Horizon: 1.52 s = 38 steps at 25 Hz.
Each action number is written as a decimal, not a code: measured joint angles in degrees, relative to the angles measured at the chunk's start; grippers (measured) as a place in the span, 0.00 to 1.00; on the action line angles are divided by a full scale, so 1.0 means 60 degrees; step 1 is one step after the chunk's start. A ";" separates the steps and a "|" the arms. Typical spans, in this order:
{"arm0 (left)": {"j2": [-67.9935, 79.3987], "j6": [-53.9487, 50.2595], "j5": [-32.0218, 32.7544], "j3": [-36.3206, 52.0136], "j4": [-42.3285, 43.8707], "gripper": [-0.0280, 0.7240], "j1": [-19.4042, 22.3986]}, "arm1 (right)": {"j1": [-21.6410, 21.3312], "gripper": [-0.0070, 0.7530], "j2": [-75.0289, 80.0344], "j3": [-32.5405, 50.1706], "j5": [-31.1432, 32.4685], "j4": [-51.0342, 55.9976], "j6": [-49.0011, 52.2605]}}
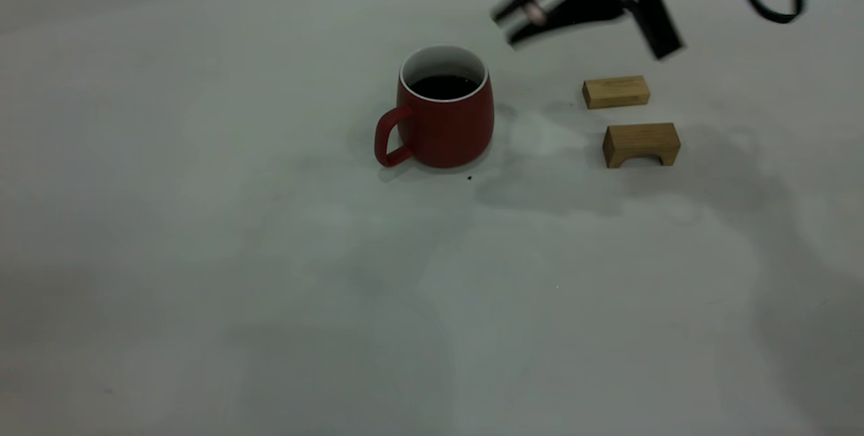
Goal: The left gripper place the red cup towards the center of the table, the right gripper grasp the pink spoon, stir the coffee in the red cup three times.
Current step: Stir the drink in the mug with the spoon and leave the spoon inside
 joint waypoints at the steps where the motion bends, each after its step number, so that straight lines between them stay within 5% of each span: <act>1: 0.0000 0.0000 0.0000 0.0000 0.0000 0.82 0.0000 | 0.0093 0.17 0.0042 0.0000 0.0036 0.0537 0.0162; 7: 0.0000 0.0000 0.0000 0.0000 0.0000 0.82 0.0000 | 0.0920 0.17 0.0184 -0.0034 -0.0178 0.4190 0.2414; 18: 0.0000 0.0000 0.0000 0.0000 0.0000 0.82 0.0000 | 0.1679 0.17 0.0195 -0.0559 -0.1001 0.4593 0.7397; 26: 0.0000 0.0000 0.0000 0.0000 0.0000 0.82 0.0000 | 0.1428 0.17 0.2079 -0.1780 -0.0835 0.4624 0.7749; 38: 0.0000 0.0000 0.0000 0.0000 0.0000 0.82 0.0000 | 0.0953 0.17 0.2674 -0.1251 -0.1022 0.4693 0.7794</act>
